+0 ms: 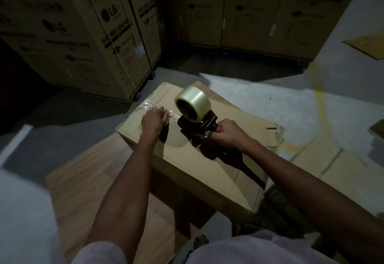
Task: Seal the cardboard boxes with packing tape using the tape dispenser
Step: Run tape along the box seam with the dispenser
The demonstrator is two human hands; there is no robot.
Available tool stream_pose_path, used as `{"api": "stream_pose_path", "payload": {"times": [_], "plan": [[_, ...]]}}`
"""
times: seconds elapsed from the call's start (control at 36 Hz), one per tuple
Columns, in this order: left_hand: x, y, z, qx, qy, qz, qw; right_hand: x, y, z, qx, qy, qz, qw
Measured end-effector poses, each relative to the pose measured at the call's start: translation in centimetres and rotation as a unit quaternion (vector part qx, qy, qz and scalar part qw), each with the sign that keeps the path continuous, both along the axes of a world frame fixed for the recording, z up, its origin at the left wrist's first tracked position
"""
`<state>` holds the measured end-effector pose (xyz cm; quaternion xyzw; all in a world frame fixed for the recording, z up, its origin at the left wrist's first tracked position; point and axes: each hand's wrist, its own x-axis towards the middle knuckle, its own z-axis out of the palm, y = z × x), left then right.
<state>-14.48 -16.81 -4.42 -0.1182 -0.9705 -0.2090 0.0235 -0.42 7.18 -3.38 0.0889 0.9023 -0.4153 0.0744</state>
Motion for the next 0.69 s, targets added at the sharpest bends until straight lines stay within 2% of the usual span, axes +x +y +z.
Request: {"api": "stream_pose_path", "payload": {"times": [0.14,0.31,0.5,0.69], "plan": [[0.0,0.9,0.1,0.025,-0.046,0.026,0.998,-0.3,0.2,-0.4,-0.028,0.005,0.004,1.000],[1.1,2.4,-0.4,0.083,-0.044,0.070,0.993,-0.4,0.3,-0.5,-0.023,0.009,-0.001,1.000],[1.5,2.3,-0.3,0.005,-0.021,0.061,0.998,0.3,0.6,-0.8,0.021,0.031,0.044,0.998],[1.4,2.3,-0.1,-0.051,-0.028,0.043,0.997,0.1,1.3,-0.3,-0.006,0.018,0.064,0.998]]}}
